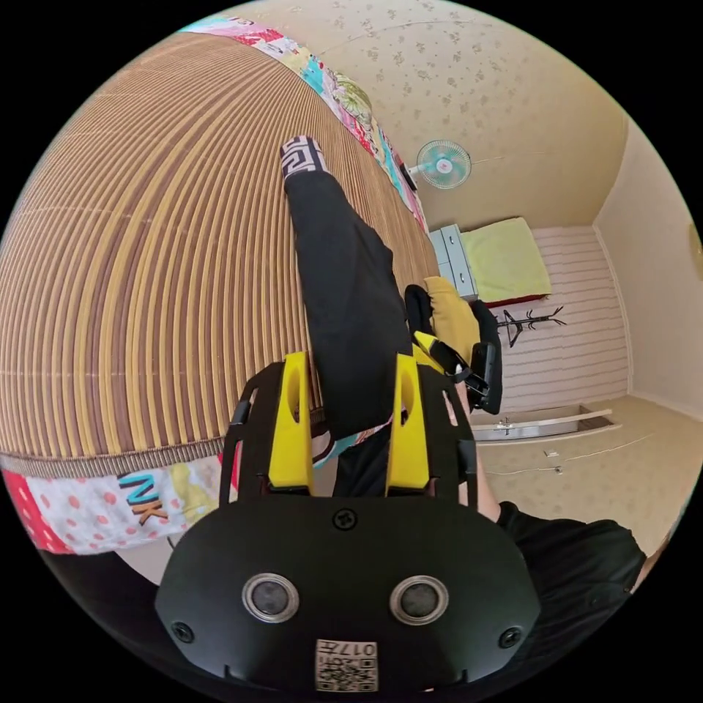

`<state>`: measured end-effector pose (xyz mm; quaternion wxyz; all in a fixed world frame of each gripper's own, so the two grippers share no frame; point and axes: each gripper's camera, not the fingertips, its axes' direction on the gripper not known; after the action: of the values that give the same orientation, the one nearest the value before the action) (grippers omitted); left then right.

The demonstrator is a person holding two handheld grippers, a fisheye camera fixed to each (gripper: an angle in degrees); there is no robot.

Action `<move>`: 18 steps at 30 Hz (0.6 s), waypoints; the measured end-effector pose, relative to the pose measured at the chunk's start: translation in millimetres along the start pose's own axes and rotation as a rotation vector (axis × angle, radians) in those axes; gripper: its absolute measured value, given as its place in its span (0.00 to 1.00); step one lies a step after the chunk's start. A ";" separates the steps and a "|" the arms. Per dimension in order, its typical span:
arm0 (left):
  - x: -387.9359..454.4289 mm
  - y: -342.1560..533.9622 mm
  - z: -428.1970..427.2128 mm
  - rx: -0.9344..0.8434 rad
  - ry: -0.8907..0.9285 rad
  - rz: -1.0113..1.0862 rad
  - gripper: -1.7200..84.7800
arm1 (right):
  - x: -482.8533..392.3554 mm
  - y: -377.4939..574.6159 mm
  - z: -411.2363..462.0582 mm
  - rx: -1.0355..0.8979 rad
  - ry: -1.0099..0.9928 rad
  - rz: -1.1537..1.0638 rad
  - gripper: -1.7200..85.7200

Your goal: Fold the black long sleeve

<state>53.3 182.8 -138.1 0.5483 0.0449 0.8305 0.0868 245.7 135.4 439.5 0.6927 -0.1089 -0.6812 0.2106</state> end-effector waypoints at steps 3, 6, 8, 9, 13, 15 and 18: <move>4.2 -10.0 6.8 0.002 0.006 0.000 0.19 | 8.1 -8.8 3.5 -0.034 -0.070 0.009 0.22; 4.7 -22.1 13.7 -0.055 0.031 0.007 0.18 | 7.6 -18.9 11.8 -0.071 -0.041 0.002 0.19; 5.7 -24.9 12.0 -0.101 0.022 0.004 0.15 | 0.1 -21.3 15.4 -0.089 0.012 -0.017 0.17; 6.1 -24.1 10.1 -0.106 0.018 0.009 0.14 | -1.8 -21.4 16.2 -0.100 0.016 -0.022 0.17; 4.9 -14.2 -29.6 -0.077 0.076 0.020 0.11 | -24.5 -19.7 25.1 -0.188 -0.032 -0.085 0.13; 5.3 -17.9 -55.0 -0.084 0.103 0.011 0.11 | -45.3 -22.2 28.0 -0.188 -0.068 -0.124 0.12; 15.1 -34.0 -120.0 -0.050 0.102 0.007 0.10 | -94.2 -39.7 39.6 -0.185 -0.157 -0.166 0.11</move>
<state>-62.1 140.6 -112.2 0.5060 0.0297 0.8548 0.1114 213.8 53.3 374.1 0.6392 -0.0989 -0.7565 0.0968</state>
